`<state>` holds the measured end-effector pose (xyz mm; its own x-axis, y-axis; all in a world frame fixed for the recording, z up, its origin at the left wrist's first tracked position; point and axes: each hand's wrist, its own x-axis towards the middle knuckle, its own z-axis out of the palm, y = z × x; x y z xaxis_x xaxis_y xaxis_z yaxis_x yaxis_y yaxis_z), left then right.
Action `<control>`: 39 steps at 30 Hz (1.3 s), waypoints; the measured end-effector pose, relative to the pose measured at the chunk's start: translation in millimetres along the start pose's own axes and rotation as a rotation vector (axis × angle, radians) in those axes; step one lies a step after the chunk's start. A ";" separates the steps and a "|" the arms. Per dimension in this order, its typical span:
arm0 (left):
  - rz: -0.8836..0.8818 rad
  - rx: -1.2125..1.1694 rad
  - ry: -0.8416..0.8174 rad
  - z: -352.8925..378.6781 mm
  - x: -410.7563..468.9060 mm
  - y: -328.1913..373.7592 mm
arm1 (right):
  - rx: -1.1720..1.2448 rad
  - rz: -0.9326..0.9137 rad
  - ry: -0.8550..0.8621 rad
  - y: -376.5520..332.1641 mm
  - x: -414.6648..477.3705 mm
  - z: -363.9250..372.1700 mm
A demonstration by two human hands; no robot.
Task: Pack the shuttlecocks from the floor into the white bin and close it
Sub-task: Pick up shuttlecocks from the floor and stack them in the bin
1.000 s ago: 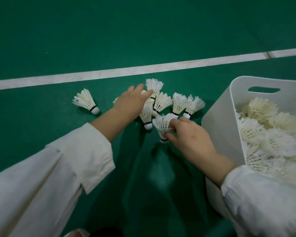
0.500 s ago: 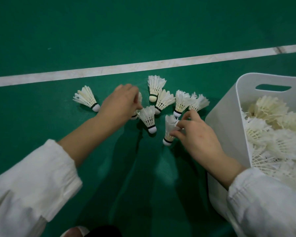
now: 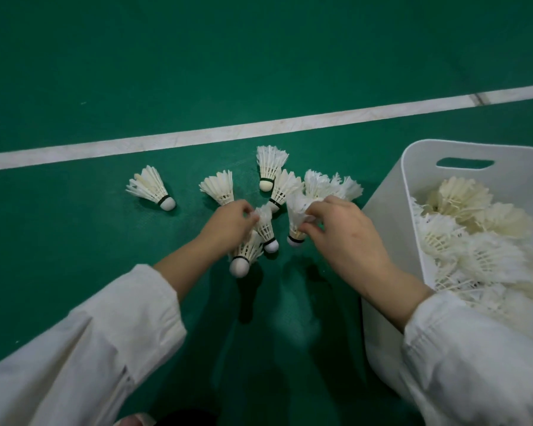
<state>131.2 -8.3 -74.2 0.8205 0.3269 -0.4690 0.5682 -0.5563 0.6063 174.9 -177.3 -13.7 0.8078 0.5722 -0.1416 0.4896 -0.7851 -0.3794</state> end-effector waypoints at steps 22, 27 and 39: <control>0.659 0.465 0.190 -27.1 -169.0 237.1 | 0.029 0.129 0.319 97.1 -141.9 -207.0; 0.593 0.364 0.246 28.4 -171.1 236.9 | 0.073 0.279 0.343 146.2 -166.9 -183.0; 0.499 0.355 0.134 94.1 -175.8 216.9 | -0.275 0.317 -0.064 207.7 -161.9 -90.1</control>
<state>104.3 -258.3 79.3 0.9954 0.0427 -0.0857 0.0782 -0.8791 0.4702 175.4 -454.3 12.8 0.9148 0.2986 -0.2719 0.2962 -0.9538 -0.0509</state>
